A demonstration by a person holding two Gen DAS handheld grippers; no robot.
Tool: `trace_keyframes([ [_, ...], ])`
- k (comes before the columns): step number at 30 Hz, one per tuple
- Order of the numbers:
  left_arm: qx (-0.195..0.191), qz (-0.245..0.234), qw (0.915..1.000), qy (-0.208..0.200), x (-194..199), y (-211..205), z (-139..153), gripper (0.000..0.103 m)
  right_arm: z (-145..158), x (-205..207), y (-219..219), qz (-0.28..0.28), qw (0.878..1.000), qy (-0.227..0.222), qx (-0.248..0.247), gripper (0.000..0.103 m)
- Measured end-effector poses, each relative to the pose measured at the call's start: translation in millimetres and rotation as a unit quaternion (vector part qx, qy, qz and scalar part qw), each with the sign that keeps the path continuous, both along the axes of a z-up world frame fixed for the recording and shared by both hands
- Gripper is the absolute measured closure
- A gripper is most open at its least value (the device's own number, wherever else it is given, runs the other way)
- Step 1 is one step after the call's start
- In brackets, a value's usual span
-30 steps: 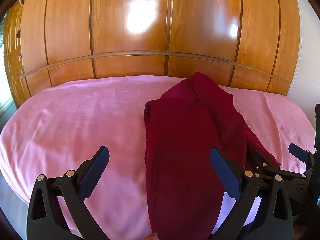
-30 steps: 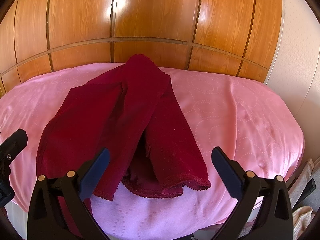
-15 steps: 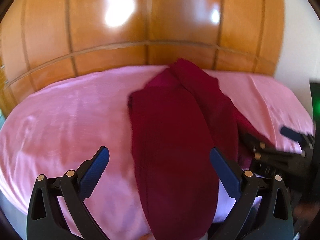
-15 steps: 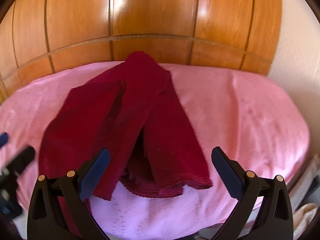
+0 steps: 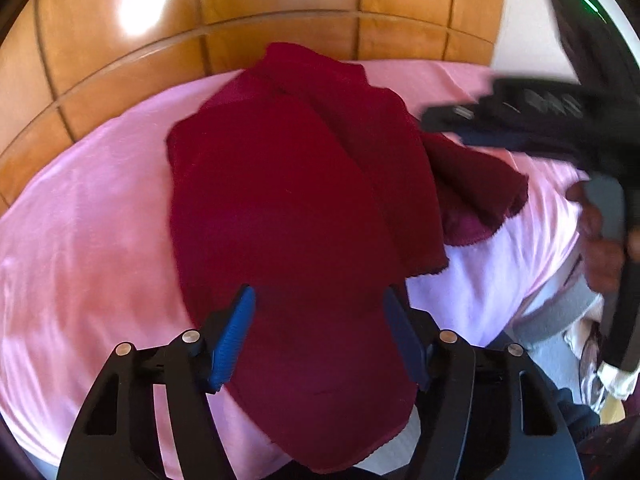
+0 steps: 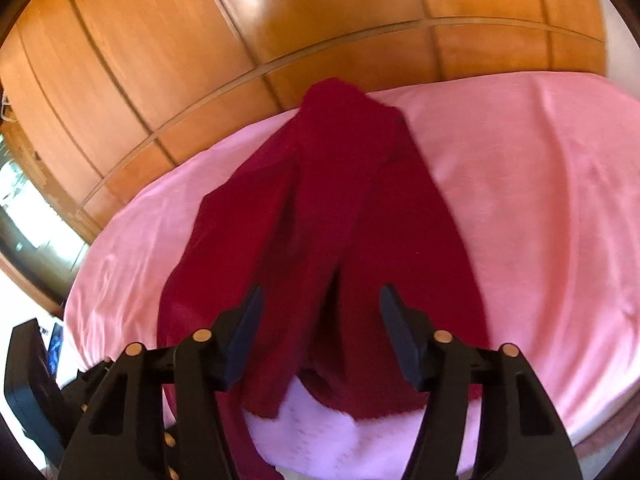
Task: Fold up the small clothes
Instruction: 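Grasp the red sweater with the left tool while the right tool grasps it too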
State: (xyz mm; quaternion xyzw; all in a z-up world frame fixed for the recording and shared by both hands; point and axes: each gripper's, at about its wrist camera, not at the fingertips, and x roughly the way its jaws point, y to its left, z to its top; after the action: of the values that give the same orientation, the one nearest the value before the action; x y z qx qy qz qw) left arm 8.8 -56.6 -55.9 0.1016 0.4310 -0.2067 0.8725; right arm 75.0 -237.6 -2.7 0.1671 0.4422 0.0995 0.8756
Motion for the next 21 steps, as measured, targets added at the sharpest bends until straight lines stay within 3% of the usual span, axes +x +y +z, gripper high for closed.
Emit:
trace_keyframes([
  [2, 0.007, -0.010, 0.9999, -0.005, 0.3, -6.0, -3.5, 0.037, -8.8, 15.4, 4.4, 0.004, 1.000, 0.018, -0.008, 0.046],
  [3, 0.013, -0.014, 0.9998, -0.009, 1.2, -8.9, -6.4, 0.039, -15.2, 25.2, 7.4, 0.014, 1.000, 0.028, -0.004, 0.053],
  [5, 0.029, -0.024, 0.9993, -0.001, 4.0, -15.9, -15.9, 0.072, -26.3, 41.6, 14.1, 0.037, 0.998, 0.045, -0.012, 0.071],
  [7, 0.021, -0.033, 0.9992, 0.011, 5.6, -15.7, -20.8, 0.084, -27.6, 46.9, 19.9, 0.058, 0.997, 0.043, -0.026, 0.095],
  [8, 0.009, -0.033, 0.9994, 0.010, 4.8, -11.7, -18.4, 0.097, -25.2, 47.7, 20.8, 0.065, 0.997, 0.038, -0.034, 0.095],
  [10, -0.024, -0.031, 0.9990, 0.020, 5.6, -1.1, -12.0, 0.101, -15.9, 45.3, 18.6, 0.069, 0.996, 0.021, -0.043, 0.096],
  [14, -0.126, -0.009, 0.9911, 0.044, 8.6, 40.8, 15.0, 0.101, 10.5, 41.5, -1.5, 0.059, 0.998, -0.011, -0.016, 0.097],
  [19, -0.200, 0.059, 0.9776, 0.028, 26.2, 93.6, 48.1, 0.101, 35.7, 49.3, -46.2, 0.000, 0.998, -0.046, -0.053, 0.097],
  [21, -0.231, 0.098, 0.9679, 0.006, 38.8, 125.1, 66.5, 0.102, 34.9, 60.8, -69.2, -0.033, 0.996, -0.043, -0.076, 0.097],
])
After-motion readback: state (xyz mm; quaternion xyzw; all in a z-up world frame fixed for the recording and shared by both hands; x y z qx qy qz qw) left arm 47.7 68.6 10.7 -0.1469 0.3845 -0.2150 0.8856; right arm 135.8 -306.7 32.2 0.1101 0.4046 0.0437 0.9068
